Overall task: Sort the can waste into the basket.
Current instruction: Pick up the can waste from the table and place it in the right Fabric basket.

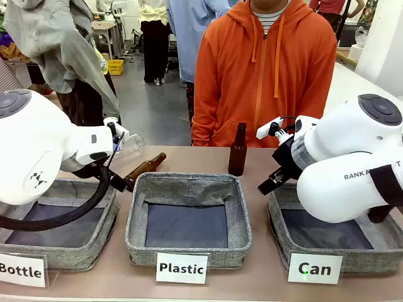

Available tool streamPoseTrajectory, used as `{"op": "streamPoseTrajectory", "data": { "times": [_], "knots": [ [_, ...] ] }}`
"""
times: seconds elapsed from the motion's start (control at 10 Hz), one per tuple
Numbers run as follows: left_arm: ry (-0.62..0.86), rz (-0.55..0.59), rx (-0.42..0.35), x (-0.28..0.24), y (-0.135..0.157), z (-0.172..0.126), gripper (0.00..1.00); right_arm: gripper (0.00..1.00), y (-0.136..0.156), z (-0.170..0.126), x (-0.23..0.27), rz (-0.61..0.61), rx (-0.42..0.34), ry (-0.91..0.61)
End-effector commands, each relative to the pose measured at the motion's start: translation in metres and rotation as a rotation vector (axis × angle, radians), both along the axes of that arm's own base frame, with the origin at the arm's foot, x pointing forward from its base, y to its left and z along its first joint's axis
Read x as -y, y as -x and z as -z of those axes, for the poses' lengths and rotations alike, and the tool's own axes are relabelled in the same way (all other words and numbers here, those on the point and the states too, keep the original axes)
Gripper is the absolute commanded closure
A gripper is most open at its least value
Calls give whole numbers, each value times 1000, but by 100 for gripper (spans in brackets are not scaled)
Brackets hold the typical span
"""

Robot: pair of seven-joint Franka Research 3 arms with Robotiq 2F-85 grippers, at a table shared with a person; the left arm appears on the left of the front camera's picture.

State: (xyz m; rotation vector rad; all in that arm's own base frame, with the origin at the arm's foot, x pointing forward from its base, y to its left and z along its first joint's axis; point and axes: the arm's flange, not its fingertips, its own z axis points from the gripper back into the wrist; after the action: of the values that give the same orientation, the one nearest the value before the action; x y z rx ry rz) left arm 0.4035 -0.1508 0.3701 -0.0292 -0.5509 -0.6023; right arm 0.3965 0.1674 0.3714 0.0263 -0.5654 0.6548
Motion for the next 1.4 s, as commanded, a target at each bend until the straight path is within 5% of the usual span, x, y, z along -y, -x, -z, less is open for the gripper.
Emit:
{"op": "streamPoseTrajectory", "data": {
  "times": [0.0, 1.3],
  "knots": [
    [0, 0, 0, 0, 0, 0, 0, 0, 0, 0, 0, 0, 0, 0],
    [0, 0, 0, 0, 0, 0, 0, 0, 0, 0, 0, -1, 0, 1]
  ]
}}
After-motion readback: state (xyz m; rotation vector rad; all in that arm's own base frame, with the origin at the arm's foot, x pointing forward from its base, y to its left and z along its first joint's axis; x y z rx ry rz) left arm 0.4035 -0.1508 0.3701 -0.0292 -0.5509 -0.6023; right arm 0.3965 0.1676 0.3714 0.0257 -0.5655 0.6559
